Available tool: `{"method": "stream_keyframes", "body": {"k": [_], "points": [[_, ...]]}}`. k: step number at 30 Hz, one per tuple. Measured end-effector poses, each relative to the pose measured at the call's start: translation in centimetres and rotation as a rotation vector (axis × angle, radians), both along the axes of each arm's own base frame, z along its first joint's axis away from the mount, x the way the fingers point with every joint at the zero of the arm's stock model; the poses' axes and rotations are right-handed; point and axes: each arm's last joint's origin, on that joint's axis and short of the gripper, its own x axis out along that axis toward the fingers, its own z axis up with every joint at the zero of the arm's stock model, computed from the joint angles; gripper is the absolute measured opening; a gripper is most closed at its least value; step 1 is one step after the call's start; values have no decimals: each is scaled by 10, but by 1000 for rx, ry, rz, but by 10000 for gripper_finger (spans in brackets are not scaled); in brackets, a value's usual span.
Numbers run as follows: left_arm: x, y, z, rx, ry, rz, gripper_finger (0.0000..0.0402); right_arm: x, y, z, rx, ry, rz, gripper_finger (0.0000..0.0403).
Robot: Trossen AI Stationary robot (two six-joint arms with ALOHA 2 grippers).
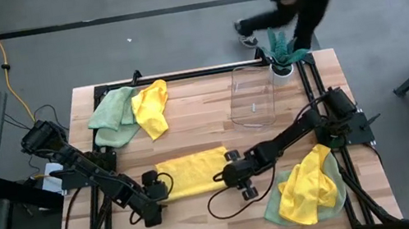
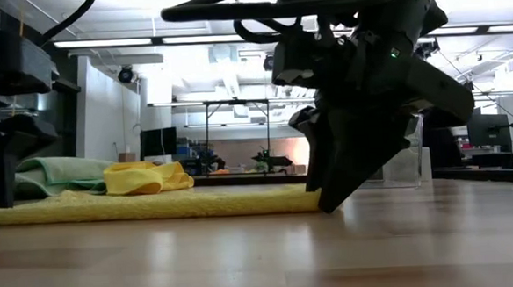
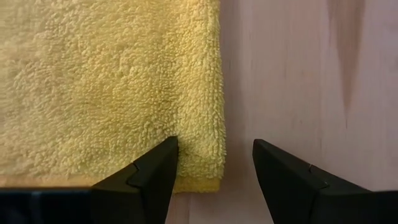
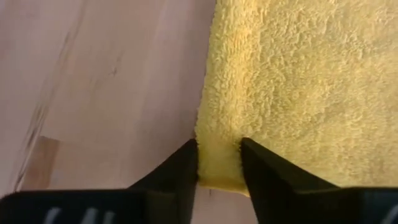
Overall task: Fold microfiber towels
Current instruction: Fold the middle yellow microfiber towel
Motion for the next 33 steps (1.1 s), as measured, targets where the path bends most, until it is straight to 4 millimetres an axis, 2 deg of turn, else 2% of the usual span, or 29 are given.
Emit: {"method": "stream_keyframes", "body": {"k": [4,8,13,15,33], "points": [[-2,-1,0,0,3,25,169,-1,3,0,4,-1,-64,54],[-1,-1,0,-2,8,53,115,-1,3,0,35,5,-145,11],[3,-6,9,-51,34,33,26,-1,4,2,116,21,-216,8],[3,-7,12,-75,50,27,8,-1,4,7,160,21,-226,4],[-4,-5,38,-217,29,27,2,0,10,22,408,55,-279,1]]}}
